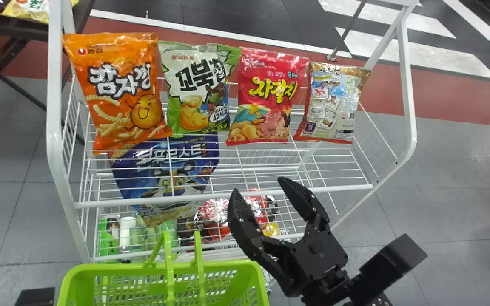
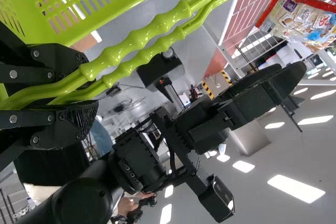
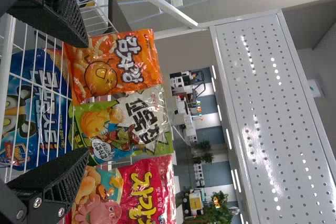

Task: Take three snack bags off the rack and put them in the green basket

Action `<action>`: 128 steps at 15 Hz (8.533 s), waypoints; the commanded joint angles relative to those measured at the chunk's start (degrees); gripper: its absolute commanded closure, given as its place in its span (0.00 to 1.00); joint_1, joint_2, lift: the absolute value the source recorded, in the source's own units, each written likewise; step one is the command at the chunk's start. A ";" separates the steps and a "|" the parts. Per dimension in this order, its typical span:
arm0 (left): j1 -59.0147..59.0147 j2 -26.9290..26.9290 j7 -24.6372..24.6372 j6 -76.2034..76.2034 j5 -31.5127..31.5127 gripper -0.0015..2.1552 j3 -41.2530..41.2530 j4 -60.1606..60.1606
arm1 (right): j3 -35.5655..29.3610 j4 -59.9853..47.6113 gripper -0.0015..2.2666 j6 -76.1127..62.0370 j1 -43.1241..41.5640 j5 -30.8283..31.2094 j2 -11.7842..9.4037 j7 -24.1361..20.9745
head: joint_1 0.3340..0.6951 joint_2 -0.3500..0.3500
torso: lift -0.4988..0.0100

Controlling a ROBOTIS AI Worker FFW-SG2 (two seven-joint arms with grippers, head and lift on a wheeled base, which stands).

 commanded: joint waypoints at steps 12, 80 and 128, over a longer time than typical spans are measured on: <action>-0.18 1.20 -0.26 0.02 0.44 0.46 -0.18 -0.26 | 2.37 1.76 0.05 1.05 -5.46 3.17 0.18 -2.33 | 1.00 0.00 | 0.94; -3.69 -1.18 0.18 -6.13 -1.76 0.43 -4.13 3.87 | -25.23 -15.30 0.99 87.18 -8.63 -16.08 0.93 15.68 | 1.00 0.00 | 0.94; -2.55 1.90 -0.53 -6.13 -2.46 0.43 -6.42 2.73 | -13.18 24.43 0.94 26.89 -45.37 7.91 0.26 -1.37 | 1.00 0.00 | 0.94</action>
